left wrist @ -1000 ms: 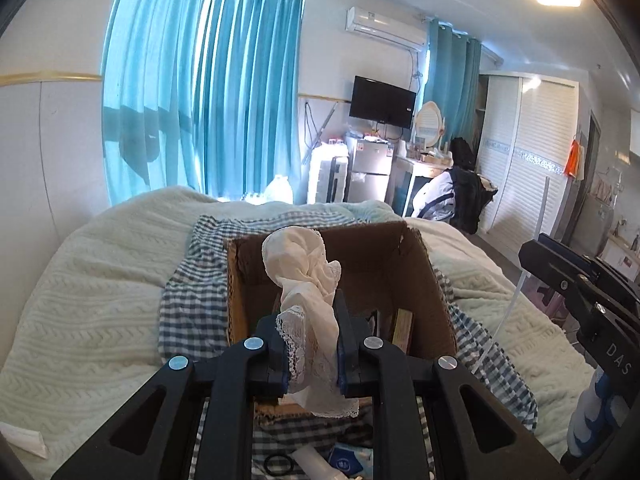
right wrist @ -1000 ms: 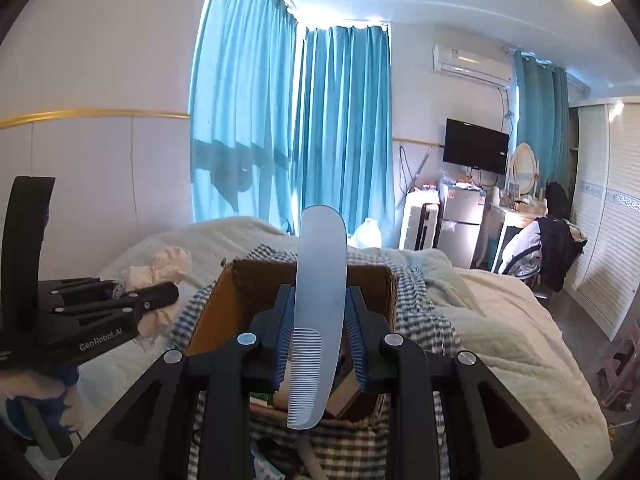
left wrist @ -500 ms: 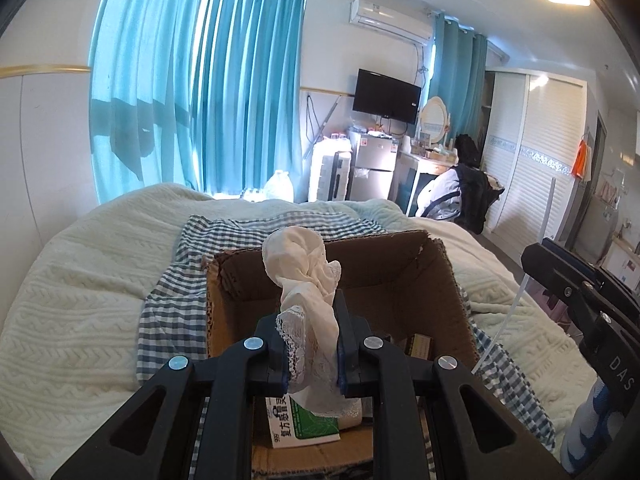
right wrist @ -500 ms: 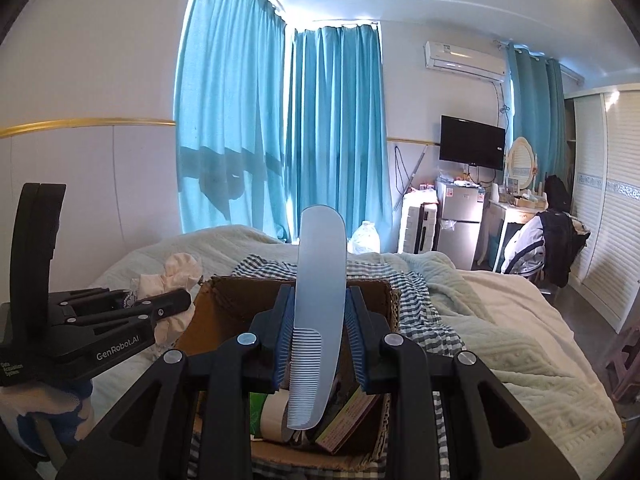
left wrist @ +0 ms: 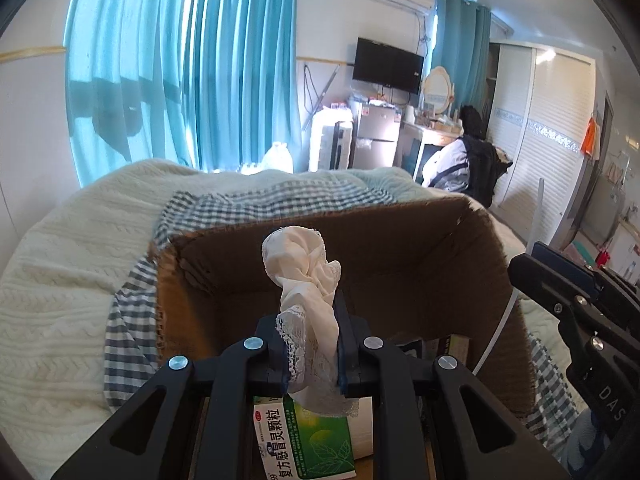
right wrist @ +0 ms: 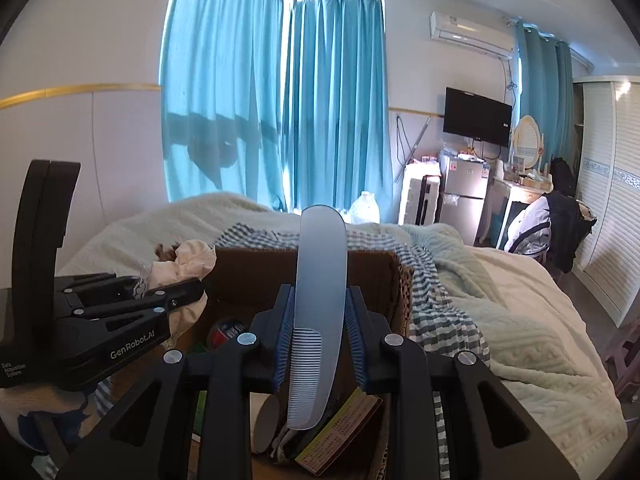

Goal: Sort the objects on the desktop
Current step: 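Open the left tool to drop the lace cloth while the right drops the comb into the box, then move both open tools back toward the white items on the checkered cloth, then grasp the white hair-dryer-shaped item with the left tool while the right grasps the white tube, then carry the white dryer-shaped item in the left tool while the right carries the tube over the box, then open the left tool to drop the dryer-shaped item while the right drops the tube into the box, then move both open tools back toward the blue tissue pack and remaining items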

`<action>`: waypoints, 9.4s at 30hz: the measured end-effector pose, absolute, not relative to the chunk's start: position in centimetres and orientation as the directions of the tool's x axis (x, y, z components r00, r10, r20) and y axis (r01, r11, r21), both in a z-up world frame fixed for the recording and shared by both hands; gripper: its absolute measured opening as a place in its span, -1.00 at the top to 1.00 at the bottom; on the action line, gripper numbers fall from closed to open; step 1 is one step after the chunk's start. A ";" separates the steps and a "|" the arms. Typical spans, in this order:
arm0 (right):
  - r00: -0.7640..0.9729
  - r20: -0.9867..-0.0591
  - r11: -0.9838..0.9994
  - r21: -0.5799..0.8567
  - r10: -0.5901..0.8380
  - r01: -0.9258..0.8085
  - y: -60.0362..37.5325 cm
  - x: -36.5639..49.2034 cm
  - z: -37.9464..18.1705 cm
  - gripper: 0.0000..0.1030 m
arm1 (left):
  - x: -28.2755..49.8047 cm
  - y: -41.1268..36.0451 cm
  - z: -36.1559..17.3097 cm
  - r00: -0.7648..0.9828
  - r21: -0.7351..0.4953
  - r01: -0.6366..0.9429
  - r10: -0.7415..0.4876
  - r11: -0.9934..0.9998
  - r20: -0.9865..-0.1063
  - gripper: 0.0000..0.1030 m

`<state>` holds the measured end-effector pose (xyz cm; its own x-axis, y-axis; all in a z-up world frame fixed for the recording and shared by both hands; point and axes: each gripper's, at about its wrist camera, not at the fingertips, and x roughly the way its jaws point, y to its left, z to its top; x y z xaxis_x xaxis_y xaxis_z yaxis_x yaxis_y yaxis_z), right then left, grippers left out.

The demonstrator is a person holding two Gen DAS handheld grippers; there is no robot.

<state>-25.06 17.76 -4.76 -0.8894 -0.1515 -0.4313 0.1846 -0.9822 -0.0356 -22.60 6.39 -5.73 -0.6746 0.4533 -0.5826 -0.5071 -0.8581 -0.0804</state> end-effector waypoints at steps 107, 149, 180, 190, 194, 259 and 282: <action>-0.558 -0.820 -0.952 -0.056 -0.128 0.300 19.8 -13.2 -22.5 -0.09 | -7.2 3.7 -24.0 -0.448 0.000 -0.404 0.198 -0.915 -0.872 -1.00; -0.711 -0.685 -0.974 -0.009 -0.160 0.227 19.7 -7.3 -15.9 0.64 | -3.3 -1.2 -14.6 -0.603 -0.006 -0.453 0.312 -0.891 -0.734 0.02; -0.928 -0.334 -0.980 -0.047 -0.167 0.193 16.7 -4.0 -0.6 0.64 | -4.0 -2.1 -1.2 -0.768 -0.015 -0.474 0.422 -0.880 -0.482 0.03; -0.946 -0.276 -0.981 -0.043 -0.171 0.190 15.6 -5.9 1.1 0.64 | -6.8 -1.4 0.6 -0.787 -0.021 -0.474 0.434 -0.880 -0.438 0.03; -0.948 -0.270 -0.981 -0.045 -0.171 0.190 15.6 -7.6 1.3 0.64 | -8.2 -1.0 0.5 -0.787 -0.025 -0.472 0.434 -0.881 -0.438 0.03; -0.953 -0.296 -0.998 -0.002 -0.060 0.063 18.2 -13.9 2.0 -0.76 | -14.3 0.2 2.3 -0.781 -0.056 -0.436 0.408 -0.898 -0.473 -0.76; -0.940 -0.322 -0.993 0.002 -0.115 0.121 19.4 -4.0 0.0 -0.99 | -4.2 -2.7 0.2 -0.787 -0.049 -0.443 0.414 -0.895 -0.457 -1.00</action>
